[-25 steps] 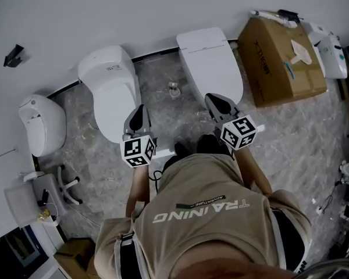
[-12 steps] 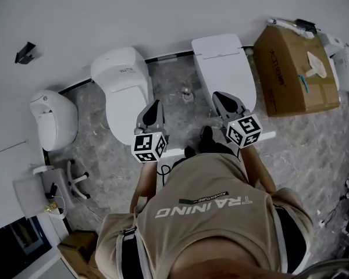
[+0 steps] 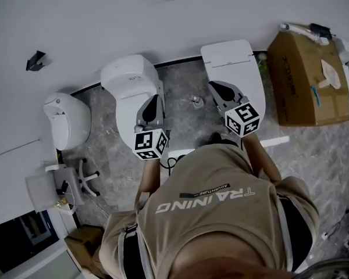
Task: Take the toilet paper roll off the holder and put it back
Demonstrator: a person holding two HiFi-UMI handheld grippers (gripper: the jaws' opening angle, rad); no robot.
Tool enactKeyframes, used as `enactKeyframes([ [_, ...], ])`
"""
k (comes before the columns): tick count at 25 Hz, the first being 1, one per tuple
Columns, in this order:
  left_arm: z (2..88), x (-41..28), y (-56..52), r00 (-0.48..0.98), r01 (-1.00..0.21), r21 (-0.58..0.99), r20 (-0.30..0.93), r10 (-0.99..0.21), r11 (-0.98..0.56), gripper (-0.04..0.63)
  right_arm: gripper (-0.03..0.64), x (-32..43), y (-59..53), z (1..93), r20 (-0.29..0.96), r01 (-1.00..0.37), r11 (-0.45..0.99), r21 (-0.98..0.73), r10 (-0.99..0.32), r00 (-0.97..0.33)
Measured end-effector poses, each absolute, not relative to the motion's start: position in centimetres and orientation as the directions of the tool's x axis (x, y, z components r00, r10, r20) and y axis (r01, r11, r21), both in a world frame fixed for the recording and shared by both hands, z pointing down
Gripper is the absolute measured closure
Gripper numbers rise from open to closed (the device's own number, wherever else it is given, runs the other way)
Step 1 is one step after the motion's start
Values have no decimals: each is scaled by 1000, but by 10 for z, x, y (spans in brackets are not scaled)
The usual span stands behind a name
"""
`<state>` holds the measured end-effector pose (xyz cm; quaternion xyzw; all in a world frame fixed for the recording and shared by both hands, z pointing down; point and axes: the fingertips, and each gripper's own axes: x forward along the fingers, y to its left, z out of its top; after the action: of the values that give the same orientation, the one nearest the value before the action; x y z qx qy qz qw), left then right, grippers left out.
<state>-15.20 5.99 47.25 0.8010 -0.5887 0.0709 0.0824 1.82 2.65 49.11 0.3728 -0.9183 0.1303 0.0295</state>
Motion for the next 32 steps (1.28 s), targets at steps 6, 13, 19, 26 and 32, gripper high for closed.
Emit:
enactKeyframes([
  [6, 484, -140, 25, 258, -966, 72, 244, -935, -247, 591, 605, 29, -6, 504, 206, -666, 734, -132, -637, -743],
  [13, 484, -133, -9, 306, -952, 97, 257, -916, -291, 591, 606, 25, -34, 517, 233, -678, 718, -157, -640, -732],
  [19, 482, -156, -47, 351, -935, 116, 198, -915, -334, 591, 606, 1, -57, 524, 282, -707, 705, -58, -668, -689],
  [26, 476, -197, -88, 402, -915, 113, 176, -898, -388, 591, 605, -32, -78, 508, 278, -759, 649, -51, -721, -635],
  [32, 490, -204, -115, 460, -887, 152, 192, -867, -436, 591, 606, -41, -85, 516, 324, -796, 602, -54, -744, -584],
])
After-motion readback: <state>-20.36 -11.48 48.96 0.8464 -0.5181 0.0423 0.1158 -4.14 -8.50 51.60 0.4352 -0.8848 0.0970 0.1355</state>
